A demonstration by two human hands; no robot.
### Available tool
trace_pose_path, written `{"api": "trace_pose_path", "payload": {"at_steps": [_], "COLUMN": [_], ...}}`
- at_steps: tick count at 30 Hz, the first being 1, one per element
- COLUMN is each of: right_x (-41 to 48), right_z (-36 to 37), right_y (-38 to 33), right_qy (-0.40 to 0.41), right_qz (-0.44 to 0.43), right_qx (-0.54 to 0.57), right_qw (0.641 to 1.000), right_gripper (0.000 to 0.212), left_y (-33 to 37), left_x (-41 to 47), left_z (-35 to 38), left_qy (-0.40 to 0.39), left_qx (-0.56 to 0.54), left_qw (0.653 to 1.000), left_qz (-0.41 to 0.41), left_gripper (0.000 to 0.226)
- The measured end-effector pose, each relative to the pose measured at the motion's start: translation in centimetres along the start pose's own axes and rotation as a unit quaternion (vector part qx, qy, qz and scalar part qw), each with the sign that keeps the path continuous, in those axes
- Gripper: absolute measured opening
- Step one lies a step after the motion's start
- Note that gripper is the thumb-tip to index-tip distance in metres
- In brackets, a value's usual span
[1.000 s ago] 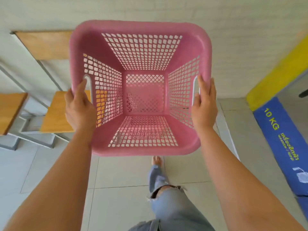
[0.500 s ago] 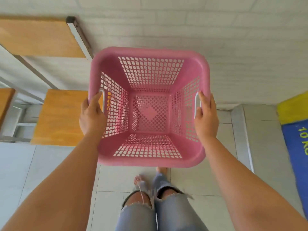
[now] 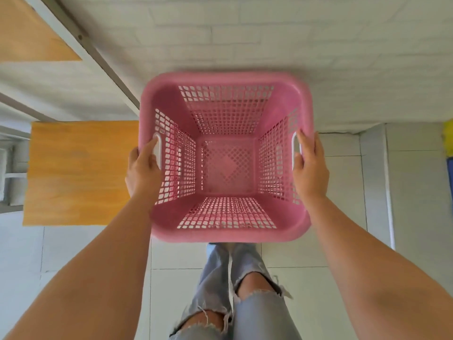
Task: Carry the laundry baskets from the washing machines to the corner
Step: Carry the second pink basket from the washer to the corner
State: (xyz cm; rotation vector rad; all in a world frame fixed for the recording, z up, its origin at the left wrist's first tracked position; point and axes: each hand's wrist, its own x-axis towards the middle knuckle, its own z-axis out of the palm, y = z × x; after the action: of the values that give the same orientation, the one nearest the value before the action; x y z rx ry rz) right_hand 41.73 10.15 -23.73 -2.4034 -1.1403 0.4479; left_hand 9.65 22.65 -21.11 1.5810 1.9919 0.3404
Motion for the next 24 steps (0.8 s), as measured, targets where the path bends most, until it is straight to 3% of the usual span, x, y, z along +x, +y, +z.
{"api": "trace_pose_path", "payload": {"at_steps": [13, 18, 24], "right_x": [2.3, 1.1, -2.0], "right_z": [7.7, 9.6, 8.4], "right_y": [5.3, 7.4, 7.4], "right_qy": [-0.06, -0.146, -0.161], "right_qz": [0.011, -0.002, -0.014], "right_qx": [-0.033, -0.107, -0.159], "right_qw": [0.998, 0.984, 0.974], "right_gripper": [0.058, 0.073, 0.065], "left_y": [-4.1, -4.6, -4.8], "left_x": [4.3, 4.2, 3.2], "left_z": [8.0, 10.2, 9.5], "left_qy": [-0.034, -0.14, -0.182], "left_qx": [0.035, 0.125, 0.22], "left_qw": [0.999, 0.981, 0.958], "left_qz": [-0.015, -0.052, -0.011], "left_gripper": [0.05, 0.087, 0.076]}}
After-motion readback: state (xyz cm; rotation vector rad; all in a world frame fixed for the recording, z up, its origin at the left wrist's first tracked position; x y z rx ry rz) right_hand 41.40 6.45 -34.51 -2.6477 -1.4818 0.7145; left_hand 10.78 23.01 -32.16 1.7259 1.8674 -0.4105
